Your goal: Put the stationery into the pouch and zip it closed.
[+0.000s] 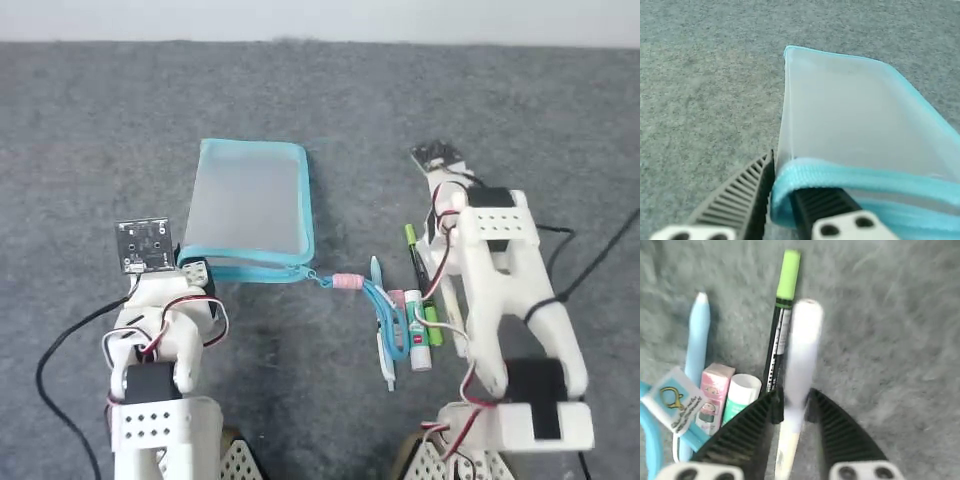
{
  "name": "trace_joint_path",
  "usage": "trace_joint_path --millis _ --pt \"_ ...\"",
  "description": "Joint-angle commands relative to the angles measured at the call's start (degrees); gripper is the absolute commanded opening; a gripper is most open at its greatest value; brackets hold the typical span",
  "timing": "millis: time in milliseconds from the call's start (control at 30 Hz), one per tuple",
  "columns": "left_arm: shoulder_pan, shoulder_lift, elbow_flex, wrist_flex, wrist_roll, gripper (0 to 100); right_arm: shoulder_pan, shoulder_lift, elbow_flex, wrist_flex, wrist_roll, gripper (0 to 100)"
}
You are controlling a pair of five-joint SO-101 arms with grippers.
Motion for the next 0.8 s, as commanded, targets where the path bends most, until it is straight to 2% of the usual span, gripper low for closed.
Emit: trace_joint_path --millis 0,200,433,700,767 --pt "-0.4 0.6 -3.9 -2.5 0.7 1 0.3 0.7 -2.8 0.4 -0.8 21.5" --pt "-0.4 0.6 -3.9 -2.5 0.7 1 0.3 0.1 2.5 0.5 -0.9 15.4" --pt "-0.4 0.6 -4.1 -2.5 0.7 1 0.6 -2.2 14.8 -4.7 -0.9 14.8" --pt "-0.4 0.6 -4.1 -2.5 0.7 1 7.7 -2.2 17.2 -8.9 -0.7 14.6" --pt "-0.4 0.6 -4.1 -2.5 0.7 1 7.8 -2.2 17.9 -9.5 0.5 10.8"
